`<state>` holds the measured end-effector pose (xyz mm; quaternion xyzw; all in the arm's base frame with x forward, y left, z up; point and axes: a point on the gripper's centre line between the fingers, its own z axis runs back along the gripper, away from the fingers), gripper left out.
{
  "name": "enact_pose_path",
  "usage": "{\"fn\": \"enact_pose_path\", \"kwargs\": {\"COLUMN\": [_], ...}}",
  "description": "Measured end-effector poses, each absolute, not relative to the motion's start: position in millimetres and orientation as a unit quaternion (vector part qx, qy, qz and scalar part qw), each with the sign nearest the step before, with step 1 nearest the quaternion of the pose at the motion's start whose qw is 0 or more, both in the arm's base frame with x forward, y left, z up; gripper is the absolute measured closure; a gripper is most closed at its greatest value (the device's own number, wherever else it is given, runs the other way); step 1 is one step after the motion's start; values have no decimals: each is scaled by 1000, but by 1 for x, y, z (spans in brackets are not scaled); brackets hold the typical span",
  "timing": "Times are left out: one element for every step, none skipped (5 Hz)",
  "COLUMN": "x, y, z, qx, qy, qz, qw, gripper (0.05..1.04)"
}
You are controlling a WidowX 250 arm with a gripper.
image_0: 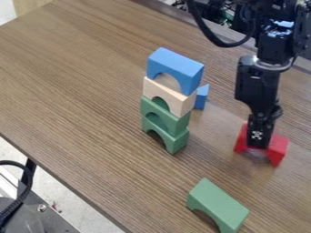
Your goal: Put the red arch on top of the blue arch.
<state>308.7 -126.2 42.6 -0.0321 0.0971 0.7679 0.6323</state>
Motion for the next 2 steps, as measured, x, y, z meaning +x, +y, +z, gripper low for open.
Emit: {"fn": "enact_pose_path", "kwargs": {"x": [312,323], "y": [-124,-118], "z": [60,88], "qx": [-42,-75], "qy": [83,41], "qz": [738,701], "qw": [668,708], "gripper": [550,550]}}
